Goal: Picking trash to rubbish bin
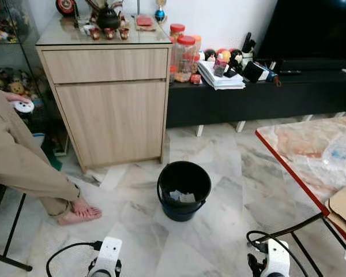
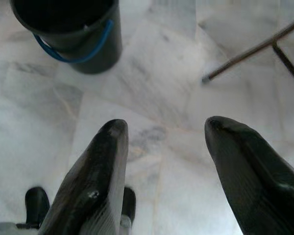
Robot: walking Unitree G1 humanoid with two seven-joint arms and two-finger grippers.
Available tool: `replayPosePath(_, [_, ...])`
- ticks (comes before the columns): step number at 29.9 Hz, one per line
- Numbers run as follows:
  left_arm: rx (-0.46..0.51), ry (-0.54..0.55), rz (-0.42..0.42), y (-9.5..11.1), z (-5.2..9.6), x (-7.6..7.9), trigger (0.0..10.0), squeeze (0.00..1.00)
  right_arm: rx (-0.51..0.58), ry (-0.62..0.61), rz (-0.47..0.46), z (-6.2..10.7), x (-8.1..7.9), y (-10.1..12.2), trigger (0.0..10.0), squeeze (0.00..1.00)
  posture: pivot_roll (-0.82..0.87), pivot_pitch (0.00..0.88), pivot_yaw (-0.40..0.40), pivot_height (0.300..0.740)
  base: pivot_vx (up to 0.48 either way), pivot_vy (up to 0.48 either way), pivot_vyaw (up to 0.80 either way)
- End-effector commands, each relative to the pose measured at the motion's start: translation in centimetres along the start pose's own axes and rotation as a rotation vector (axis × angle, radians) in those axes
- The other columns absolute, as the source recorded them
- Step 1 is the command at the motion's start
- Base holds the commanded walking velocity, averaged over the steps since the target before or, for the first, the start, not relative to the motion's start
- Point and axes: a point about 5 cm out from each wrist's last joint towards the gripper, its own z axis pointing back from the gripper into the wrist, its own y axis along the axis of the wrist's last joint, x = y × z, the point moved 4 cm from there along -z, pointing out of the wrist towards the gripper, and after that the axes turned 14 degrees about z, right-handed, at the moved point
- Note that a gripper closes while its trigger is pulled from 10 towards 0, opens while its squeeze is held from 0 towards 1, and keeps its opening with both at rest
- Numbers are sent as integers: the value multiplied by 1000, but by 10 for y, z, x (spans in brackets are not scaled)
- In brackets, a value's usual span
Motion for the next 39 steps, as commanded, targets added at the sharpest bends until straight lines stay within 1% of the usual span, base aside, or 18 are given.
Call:
replayPosePath(1, [89, 23, 5, 19, -2, -1, 10000, 0, 116, -21, 40, -3, 13, 30, 10000, 0, 68, 0, -102, 740, 0, 0, 0])
replayPosePath(2, [124, 34, 6, 25, -2, -4, 10000, 0, 169, -19, 53, -3, 15, 41, 10000, 0, 68, 0, -102, 740, 0, 0, 0])
replayPosePath(3, [124, 34, 6, 25, -2, -4, 10000, 0, 169, -19, 53, -3, 15, 41, 10000, 0, 68, 0, -102, 740, 0, 0, 0])
replayPosePath(5, [233, 80, 1, 43, -1, -13, 10000, 0, 319, 42, 92, -2, 10, 74, 10000, 0, 70, 0, -99, 740, 0, 0, 0])
replayPosePath(7, [252, 85, 5, 46, -1, -14, 10000, 0, 344, 58, 105, -1, 8, 80, 10000, 0, 70, 0, -99, 740, 0, 0, 0])
replayPosePath(8, [344, 96, 25, 66, 1, -18, 10000, 0, 422, 67, 109, 0, 6, 98, 10000, 0, 70, 0, -99, 740, 0, 0, 0])
replayPosePath(10, [384, 101, 34, 74, 2, -19, 10000, 0, 456, 71, 112, 1, 5, 106, 10000, 0, 70, 0, -99, 740, 0, 0, 0])
replayPosePath(12, [447, 112, 41, 90, 3, -21, 10000, 0, 524, 77, 111, 4, 1, 122, 10000, 0, 78, 0, -100, 740, 0, 0, 0])
replayPosePath(14, [543, 98, 0, 113, 7, -17, 10000, 0, 607, 91, 113, 7, -8, 143, 10000, 0, 85, 0, -99, 740, 0, 0, 0])
replayPosePath(15, [609, 82, -10, 130, 10, -11, 10000, 0, 673, 105, 106, 12, -15, 160, 10000, 0, 95, 0, -99, 740, 0, 0, 0])
replayPosePath(17, [685, 62, -7, 151, 14, -2, 10000, 0, 750, 121, 102, 18, -25, 179, 10000, 0, 95, 0, -99, 740, 0, 0, 0])
replayPosePath(20, [714, 54, 3, 158, 17, 1, 10000, 0, 776, 126, 106, 20, -28, 186, 10000, 0, 95, 0, -99, 740, 0, 0, 0])
replayPosePath(21, [809, 19, 19, 185, 25, 15, 10000, 0, 882, 141, 108, 32, -41, 213, 10000, 0, 91, 0, -88, 740, 0, 0, 0])
replayPosePath(23, [912, -10, 16, 208, 38, 26, 10000, 0, 967, 145, 92, 43, -48, 234, 10000, 0, 86, 0, -87, 740, 0, 0, 0])
replayPosePath(27, [957, -10, 20, 215, 46, 26, 10000, 0, 987, 138, 93, 47, -46, 238, 10000, 0, 85, 0, -92, 740, 0, 0, 0])
replayPosePath(35, [979, 5, 4, 211, 54, 16, 10000, 0, 961, 25, 65, 48, -21, 233, 10000, 0, 85, 0, -92, 740, 0, 0, 0])
replayPosePath(36, [977, 7, -3, 210, 55, 14, 10000, 0, 939, -5, 61, 45, -14, 229, 10000, 0, 84, 0, -92, 740, 0, 0, 0])
replayPosePath(39, [971, -4, -23, 209, 55, 14, 10000, 0, 920, -41, 64, 43, -3, 226, 10000, 0, 88, 0, -99, 740, 0, 0, 0])
